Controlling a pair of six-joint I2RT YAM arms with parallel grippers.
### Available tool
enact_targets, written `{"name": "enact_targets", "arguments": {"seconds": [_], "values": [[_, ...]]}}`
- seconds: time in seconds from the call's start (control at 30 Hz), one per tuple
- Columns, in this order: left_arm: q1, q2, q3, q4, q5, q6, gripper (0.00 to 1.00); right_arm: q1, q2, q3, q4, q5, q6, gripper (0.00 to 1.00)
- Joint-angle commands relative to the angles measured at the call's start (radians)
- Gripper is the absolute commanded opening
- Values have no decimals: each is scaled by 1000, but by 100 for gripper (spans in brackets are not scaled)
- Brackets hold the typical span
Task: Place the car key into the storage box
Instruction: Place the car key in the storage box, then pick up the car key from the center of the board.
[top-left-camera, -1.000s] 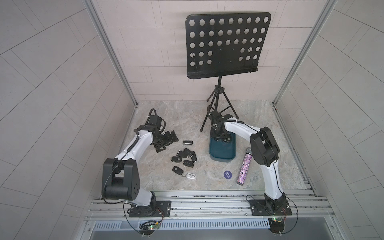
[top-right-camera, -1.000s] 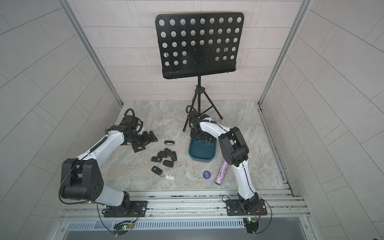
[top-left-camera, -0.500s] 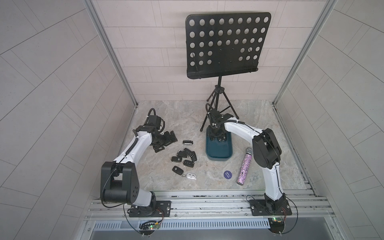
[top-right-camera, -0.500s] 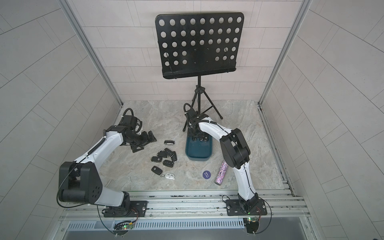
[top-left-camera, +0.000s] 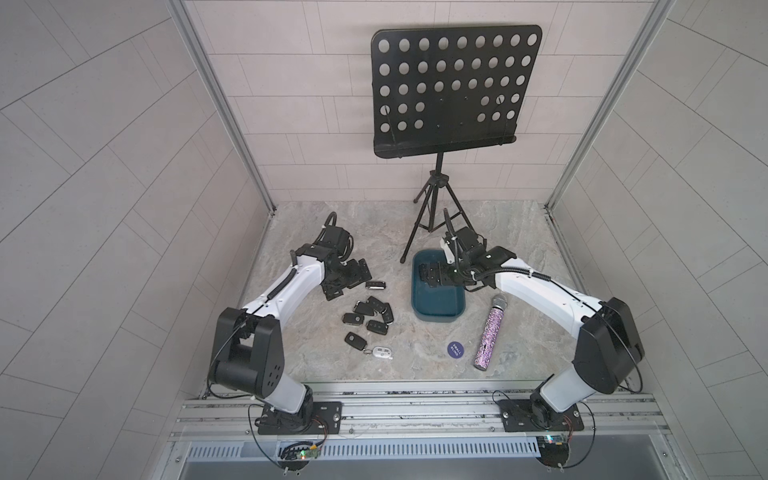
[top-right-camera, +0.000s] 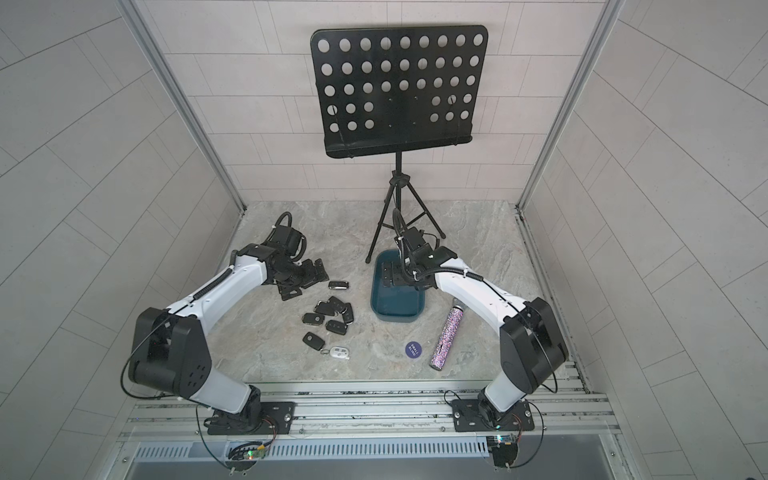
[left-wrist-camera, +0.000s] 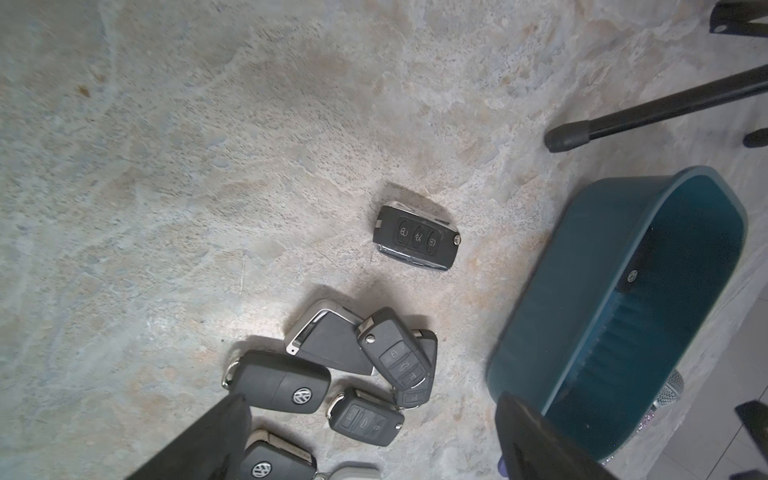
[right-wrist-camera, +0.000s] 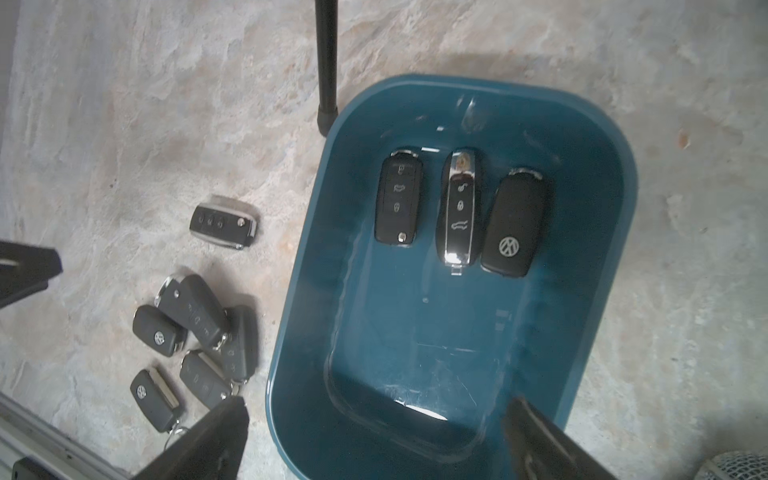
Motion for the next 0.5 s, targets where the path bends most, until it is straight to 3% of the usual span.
{"name": "enact_targets", "arguments": {"seconds": [0.0,0.13,0.47], "values": [[-42,27,51,14,-87,-145,100,2,-73,-77,56,-79,-29,100],[-78,79,93,5,-125,-246,100,1,-135,-131,98,-133,-12,100],[-101,254,198,29,-110,-504,99,1,-227,-174,64,-66,-5,100]]}}
